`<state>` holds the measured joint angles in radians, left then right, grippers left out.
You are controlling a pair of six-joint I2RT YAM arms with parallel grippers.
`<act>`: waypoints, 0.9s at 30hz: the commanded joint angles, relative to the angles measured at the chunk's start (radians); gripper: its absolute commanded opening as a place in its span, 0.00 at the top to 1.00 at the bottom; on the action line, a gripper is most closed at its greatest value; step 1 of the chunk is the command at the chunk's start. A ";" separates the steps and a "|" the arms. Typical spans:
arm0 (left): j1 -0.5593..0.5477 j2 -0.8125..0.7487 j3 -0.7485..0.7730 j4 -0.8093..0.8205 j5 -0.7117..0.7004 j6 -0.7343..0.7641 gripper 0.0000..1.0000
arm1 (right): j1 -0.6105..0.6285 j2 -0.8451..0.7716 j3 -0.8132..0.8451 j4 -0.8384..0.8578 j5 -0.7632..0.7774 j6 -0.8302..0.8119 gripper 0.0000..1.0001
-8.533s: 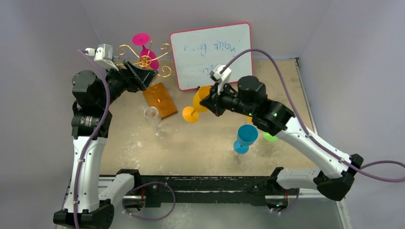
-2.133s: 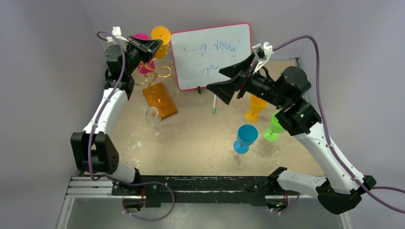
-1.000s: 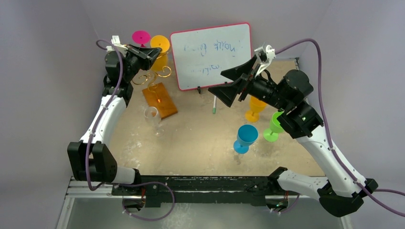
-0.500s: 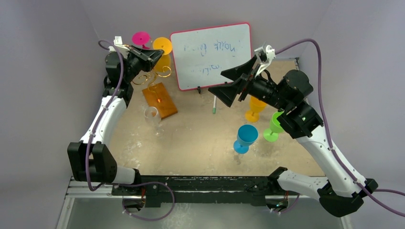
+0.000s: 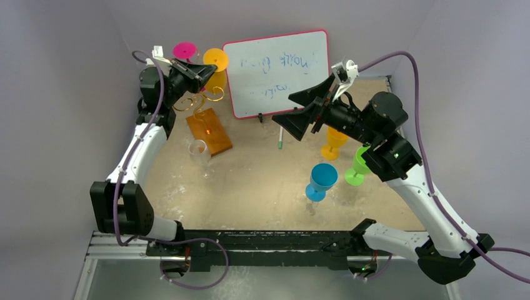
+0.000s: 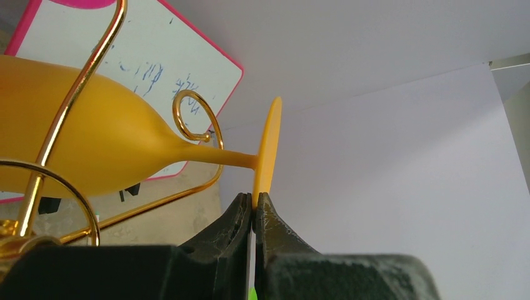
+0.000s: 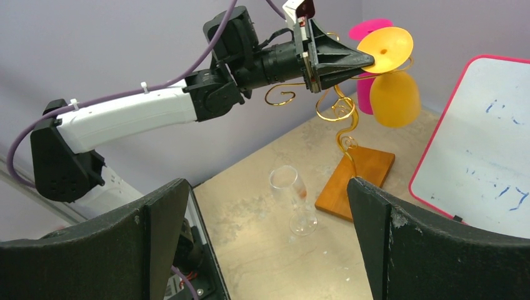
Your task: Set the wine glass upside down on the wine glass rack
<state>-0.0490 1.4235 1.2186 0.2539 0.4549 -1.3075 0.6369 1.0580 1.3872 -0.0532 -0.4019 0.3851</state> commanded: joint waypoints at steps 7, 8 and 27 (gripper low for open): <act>-0.019 0.048 0.086 0.109 0.022 -0.018 1.00 | 0.006 -0.020 0.007 0.054 0.024 -0.004 0.00; -0.020 0.050 0.089 0.109 0.019 -0.017 1.00 | 0.005 -0.020 0.007 0.055 0.025 -0.005 0.00; -0.020 0.052 0.133 -0.008 -0.082 0.097 1.00 | 0.006 -0.029 0.004 0.043 0.037 -0.017 0.00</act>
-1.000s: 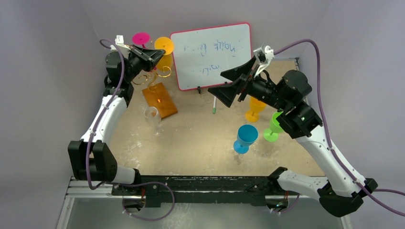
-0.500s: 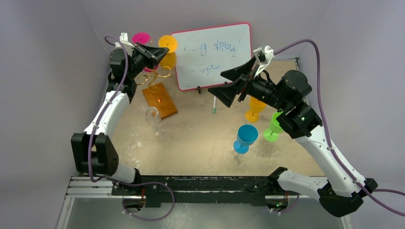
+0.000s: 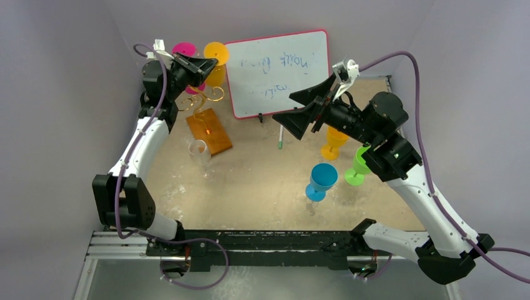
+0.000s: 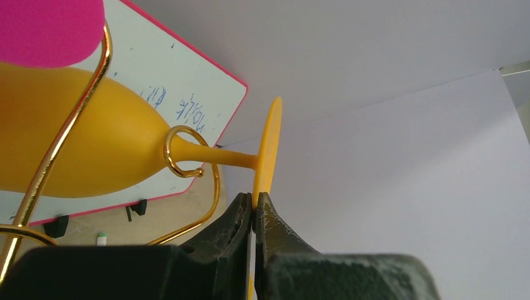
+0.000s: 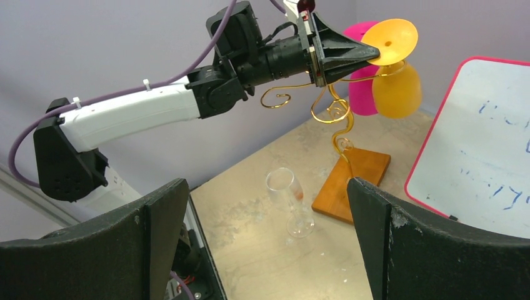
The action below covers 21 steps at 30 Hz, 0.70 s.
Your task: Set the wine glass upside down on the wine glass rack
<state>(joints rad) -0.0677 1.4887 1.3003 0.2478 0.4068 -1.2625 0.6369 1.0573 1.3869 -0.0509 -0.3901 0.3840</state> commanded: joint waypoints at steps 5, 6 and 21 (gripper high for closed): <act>-0.001 -0.023 0.057 -0.033 -0.059 0.079 0.98 | 0.006 -0.029 0.004 0.037 0.028 -0.015 0.00; -0.001 -0.027 0.060 -0.044 -0.072 0.092 0.98 | 0.005 -0.030 0.003 0.038 0.028 -0.014 0.00; -0.001 -0.064 0.083 -0.137 -0.135 0.181 0.79 | 0.005 -0.035 -0.003 0.028 0.033 -0.021 0.00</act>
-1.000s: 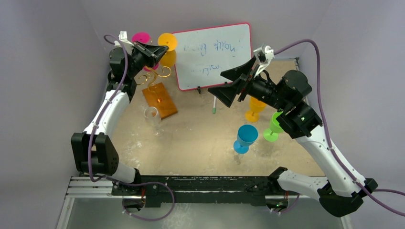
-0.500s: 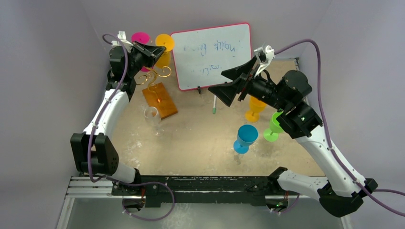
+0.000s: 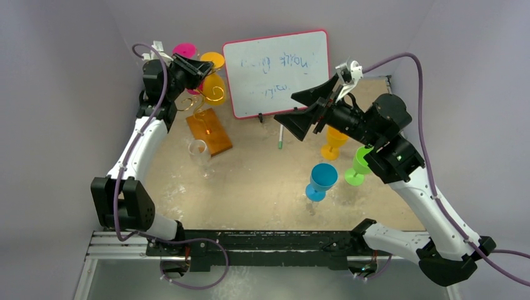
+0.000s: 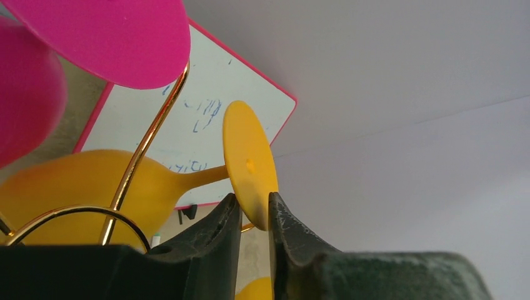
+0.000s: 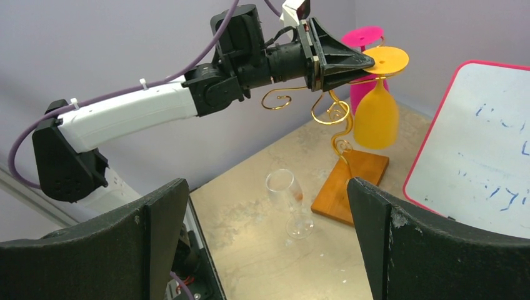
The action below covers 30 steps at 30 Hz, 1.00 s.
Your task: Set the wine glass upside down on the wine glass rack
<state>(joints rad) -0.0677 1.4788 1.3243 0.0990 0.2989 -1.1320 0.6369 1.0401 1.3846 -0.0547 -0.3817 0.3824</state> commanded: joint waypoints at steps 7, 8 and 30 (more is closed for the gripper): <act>-0.001 -0.092 0.066 -0.022 -0.054 0.101 0.61 | 0.005 -0.019 -0.004 -0.003 0.061 -0.019 0.00; -0.002 -0.098 0.068 -0.028 -0.057 0.111 0.60 | 0.006 -0.017 -0.001 -0.018 0.076 -0.017 0.00; -0.001 -0.314 0.207 -0.554 -0.244 0.502 0.48 | 0.021 0.056 -0.089 -0.068 0.235 0.069 0.15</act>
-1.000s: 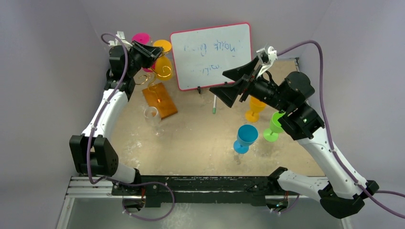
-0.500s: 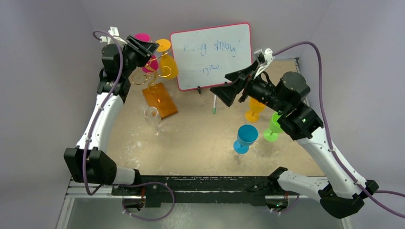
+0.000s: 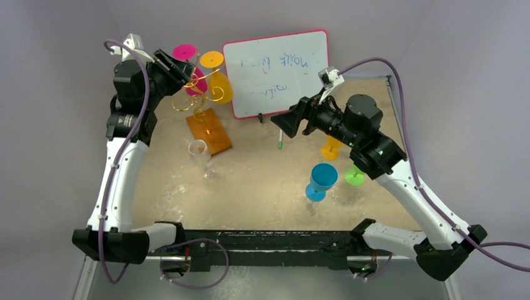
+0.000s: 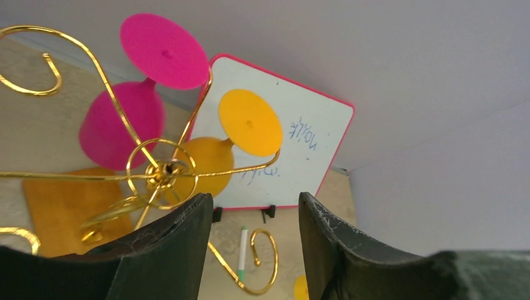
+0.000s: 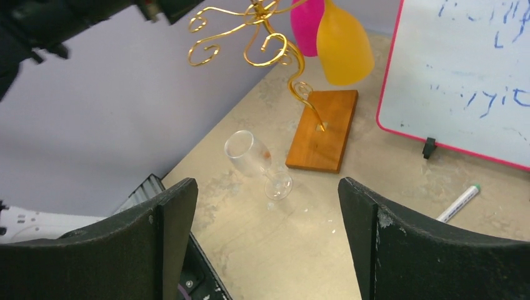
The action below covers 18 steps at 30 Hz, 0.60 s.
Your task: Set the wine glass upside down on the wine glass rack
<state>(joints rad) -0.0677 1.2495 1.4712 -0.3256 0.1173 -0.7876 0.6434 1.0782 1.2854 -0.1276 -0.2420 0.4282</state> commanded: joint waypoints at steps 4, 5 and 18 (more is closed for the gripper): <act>-0.002 -0.169 0.029 -0.205 -0.131 0.209 0.48 | 0.023 0.057 0.012 -0.039 0.164 0.015 0.18; -0.001 -0.195 0.020 -0.228 -0.144 0.220 0.48 | 0.026 0.064 0.010 -0.041 0.167 0.013 0.19; -0.001 -0.358 -0.199 -0.534 -0.353 -0.023 0.56 | 0.052 0.072 -0.008 -0.018 0.186 -0.014 0.19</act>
<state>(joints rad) -0.0677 0.9058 1.3289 -0.7647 -0.1719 -0.7174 0.6910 1.1824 1.2842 -0.1894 -0.0906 0.4301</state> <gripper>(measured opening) 0.447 0.809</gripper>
